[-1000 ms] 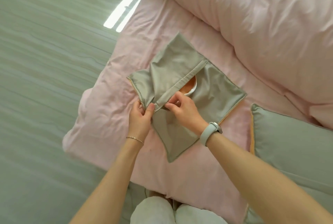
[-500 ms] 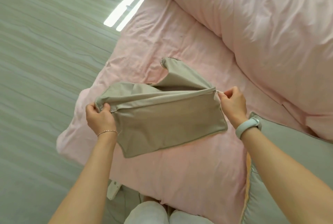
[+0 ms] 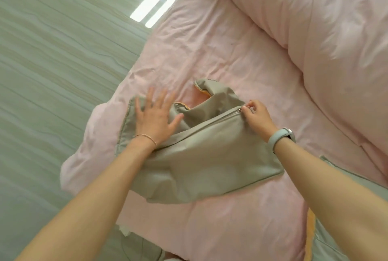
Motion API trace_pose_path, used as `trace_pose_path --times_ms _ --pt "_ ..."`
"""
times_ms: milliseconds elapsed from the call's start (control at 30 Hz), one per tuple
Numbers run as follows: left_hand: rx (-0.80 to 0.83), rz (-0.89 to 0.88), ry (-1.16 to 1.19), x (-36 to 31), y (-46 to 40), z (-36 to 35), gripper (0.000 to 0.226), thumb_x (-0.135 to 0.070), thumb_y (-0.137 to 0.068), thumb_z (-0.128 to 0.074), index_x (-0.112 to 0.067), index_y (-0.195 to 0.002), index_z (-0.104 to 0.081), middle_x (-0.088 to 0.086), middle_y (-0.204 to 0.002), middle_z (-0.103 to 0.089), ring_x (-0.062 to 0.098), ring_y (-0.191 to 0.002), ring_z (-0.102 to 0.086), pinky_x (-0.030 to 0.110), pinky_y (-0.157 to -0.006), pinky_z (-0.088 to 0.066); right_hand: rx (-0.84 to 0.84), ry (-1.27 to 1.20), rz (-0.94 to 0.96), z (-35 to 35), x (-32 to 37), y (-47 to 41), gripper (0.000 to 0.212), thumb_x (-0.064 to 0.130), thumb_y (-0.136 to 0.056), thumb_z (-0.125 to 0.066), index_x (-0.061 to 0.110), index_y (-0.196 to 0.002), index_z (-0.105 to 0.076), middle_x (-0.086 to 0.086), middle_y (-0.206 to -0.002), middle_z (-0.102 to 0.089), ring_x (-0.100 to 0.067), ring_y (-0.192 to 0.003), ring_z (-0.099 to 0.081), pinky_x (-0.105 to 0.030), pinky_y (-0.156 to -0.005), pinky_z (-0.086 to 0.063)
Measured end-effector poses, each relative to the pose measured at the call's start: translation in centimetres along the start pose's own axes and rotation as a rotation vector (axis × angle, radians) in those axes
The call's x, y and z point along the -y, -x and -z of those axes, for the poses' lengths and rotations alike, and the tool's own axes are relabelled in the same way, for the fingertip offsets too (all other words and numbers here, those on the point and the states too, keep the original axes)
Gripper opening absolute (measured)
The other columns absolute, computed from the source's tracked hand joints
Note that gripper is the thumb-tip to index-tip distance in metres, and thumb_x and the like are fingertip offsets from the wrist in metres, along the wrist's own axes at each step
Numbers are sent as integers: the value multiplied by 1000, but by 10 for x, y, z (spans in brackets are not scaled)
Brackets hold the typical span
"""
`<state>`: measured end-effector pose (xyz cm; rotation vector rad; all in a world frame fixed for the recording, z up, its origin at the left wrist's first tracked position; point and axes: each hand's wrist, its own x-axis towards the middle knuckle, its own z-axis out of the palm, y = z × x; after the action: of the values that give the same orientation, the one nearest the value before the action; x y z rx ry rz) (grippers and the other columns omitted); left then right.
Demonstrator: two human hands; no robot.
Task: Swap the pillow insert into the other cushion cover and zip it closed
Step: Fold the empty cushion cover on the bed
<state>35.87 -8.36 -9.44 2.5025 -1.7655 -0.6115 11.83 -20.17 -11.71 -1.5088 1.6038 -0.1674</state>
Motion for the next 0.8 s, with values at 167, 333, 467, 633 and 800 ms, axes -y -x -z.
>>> trace_pose_path --times_ms 167,333,467,633,800 --pt "197 -153 91 -57 3 -40 96 -69 -79 -45 -34 -144 16 -5 -157 5 17 -144 -1 51 -113 1 104 108 -74 -1 -9 -9 14 20 -93 -49 10 -84 -49 -12 -92 -52 -22 -91 -50 -29 -73 -35" --pt "36 -86 81 -33 12 -80 105 -55 -76 -64 -33 -140 15 16 -155 -8 39 -142 -8 52 -113 -6 -134 265 -10 18 -15 9 11 20 -92 -51 16 -83 -46 -3 -120 -54 -21 -118 -45 -38 -96 -29" --pt "180 -89 -28 -40 13 -79 105 -71 -72 -52 -39 -133 27 15 -156 2 34 -143 1 53 -112 1 -203 294 -135 24 -36 26 8 22 -91 -52 15 -94 -50 -4 -125 -50 -23 -121 -42 -42 -100 -29" --pt "-192 -139 98 -10 -7 -46 67 -59 -84 -29 -19 -133 -49 8 -139 -48 27 -135 -34 41 -102 -22 -184 244 198 7 17 -14 35 21 -94 -45 14 -128 -48 -3 -136 -47 -22 -126 -40 -44 -105 -28" --pt "14 130 -159 35 -36 -17 42 -48 -92 -42 -20 -121 -54 6 -127 -54 25 -129 -36 49 -107 -7 114 383 253 -37 78 -68 51 33 -97 -39 10 -142 -27 -9 -141 -42 -32 -130 -35 -46 -104 -31"
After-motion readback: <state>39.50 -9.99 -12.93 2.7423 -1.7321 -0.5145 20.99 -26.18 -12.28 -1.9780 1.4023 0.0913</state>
